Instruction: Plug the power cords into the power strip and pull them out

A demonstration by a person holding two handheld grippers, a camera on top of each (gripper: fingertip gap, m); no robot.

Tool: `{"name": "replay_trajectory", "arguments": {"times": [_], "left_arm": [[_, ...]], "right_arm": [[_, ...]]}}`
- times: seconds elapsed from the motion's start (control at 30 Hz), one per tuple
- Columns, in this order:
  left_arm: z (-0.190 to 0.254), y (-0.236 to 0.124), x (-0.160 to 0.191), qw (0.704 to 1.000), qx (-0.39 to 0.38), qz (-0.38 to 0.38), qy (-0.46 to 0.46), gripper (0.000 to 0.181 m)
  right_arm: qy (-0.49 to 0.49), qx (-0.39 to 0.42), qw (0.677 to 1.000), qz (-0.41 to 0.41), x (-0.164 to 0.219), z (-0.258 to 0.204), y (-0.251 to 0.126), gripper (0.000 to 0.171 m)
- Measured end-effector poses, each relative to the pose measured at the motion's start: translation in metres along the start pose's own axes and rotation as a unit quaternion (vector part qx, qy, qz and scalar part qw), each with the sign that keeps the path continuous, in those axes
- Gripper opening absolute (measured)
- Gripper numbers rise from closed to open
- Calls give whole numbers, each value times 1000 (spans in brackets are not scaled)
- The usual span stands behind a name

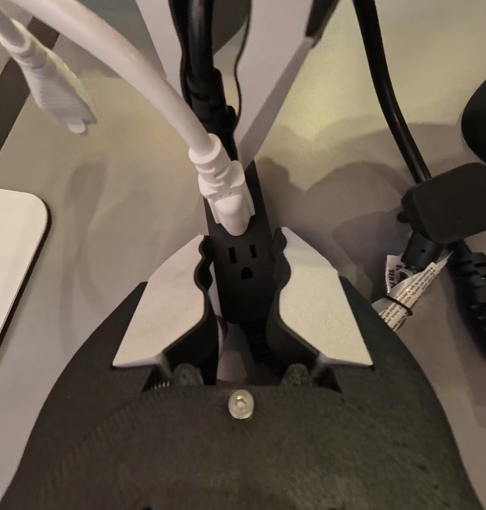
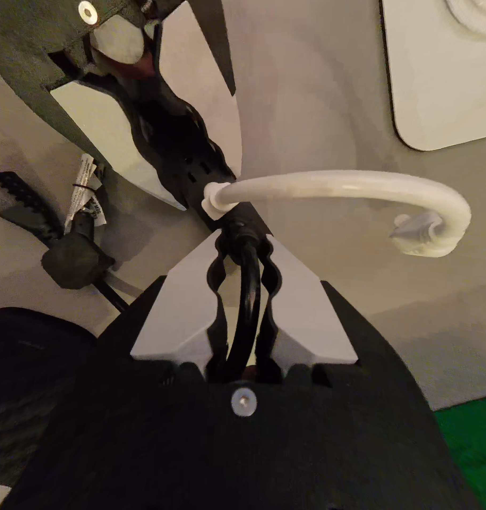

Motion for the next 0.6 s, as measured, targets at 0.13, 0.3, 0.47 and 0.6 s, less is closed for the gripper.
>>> {"name": "replay_trajectory", "arguments": {"times": [0.13, 0.3, 0.47, 0.6], "left_arm": [[-1, 0, 0, 1000, -5, 0, -1, 46], [-2, 0, 0, 1000, -2, 0, -7, 46], [-2, 0, -1, 1000, -15, -3, -19, 44], [-2, 1, -2, 999, -28, -7, -32, 43]], "right_arm": [[56, -66, 996, 35, 1, 4, 0, 20], [41, -20, 999, 14, 0, 3, -1, 21], [10, 93, 995, -41, -4, 13, -26, 56], [10, 127, 991, -30, -21, -12, -64, 32]]}}
Point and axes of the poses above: each gripper's, where its closed fingertips meet, y out along the fingers, x out of its underside, z = x × y across the jaws, the point moved 1 cm from there along -y, back along the fingers, and after that the axes turned 4 degrees about -z, right-handed, at the moved point
